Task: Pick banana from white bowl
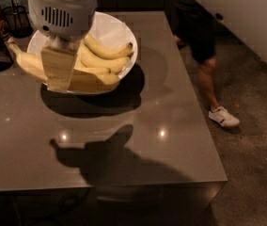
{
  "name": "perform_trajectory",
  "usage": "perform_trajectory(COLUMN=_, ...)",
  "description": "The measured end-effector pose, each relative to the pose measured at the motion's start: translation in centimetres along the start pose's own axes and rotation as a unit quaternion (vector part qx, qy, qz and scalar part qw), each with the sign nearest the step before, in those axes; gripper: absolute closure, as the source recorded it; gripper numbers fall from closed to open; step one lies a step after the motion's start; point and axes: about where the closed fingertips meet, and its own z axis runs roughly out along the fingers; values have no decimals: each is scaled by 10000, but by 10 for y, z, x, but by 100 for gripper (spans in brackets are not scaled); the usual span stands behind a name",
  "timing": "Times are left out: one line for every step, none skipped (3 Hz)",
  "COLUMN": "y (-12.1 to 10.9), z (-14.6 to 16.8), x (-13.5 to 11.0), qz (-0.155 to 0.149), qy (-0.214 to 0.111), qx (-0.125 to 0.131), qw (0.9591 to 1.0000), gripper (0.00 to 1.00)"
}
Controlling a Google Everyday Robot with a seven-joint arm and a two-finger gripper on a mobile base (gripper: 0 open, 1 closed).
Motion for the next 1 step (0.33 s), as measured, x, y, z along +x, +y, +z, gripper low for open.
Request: perform_trajectory(y=0, z=-5, x=-4, qz=-7, qy=-80, qx=85, qw=9999, gripper=100)
